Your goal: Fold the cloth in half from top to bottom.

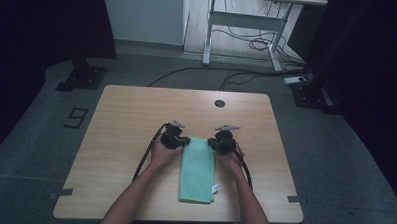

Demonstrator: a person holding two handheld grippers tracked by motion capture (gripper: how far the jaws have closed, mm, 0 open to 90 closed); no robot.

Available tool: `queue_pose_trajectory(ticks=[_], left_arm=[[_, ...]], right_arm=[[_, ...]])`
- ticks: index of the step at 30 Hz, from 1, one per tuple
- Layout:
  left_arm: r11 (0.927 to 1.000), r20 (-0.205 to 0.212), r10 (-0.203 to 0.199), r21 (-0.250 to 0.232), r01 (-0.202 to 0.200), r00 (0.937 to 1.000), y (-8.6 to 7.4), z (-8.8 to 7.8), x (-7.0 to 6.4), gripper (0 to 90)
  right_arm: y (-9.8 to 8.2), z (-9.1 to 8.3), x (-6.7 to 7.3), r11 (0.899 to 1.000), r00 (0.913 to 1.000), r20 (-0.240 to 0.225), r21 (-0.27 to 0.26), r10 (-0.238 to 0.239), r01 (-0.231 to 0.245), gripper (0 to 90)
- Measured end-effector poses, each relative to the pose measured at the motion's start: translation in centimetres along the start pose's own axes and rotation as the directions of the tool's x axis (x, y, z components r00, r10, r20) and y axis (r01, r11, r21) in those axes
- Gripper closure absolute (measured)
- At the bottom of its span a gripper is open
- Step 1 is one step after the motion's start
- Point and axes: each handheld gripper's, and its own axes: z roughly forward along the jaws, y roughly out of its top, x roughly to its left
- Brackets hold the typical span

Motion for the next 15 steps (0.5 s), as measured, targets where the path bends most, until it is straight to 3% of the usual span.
queue_pose_trajectory(ticks=[4, 15], left_arm=[[0.9997, 0.005, 0.013, -0.021, -0.013, 0.9999, 0.3, -0.6, -0.1, 87.0], [0.9966, 0.017, 0.037, -0.074, -0.036, 0.9992, 0.9, -2.0, -0.4, 86.9]], right_arm=[[0.1, -0.3, -0.1, 1.0, 0.9999, -0.01, -0.001, 0.005, -0.005, 84.7], [0.8, -2.0, 0.0, 0.997, 0.9996, -0.017, -0.078, -0.025, 0.023, 84.8]])
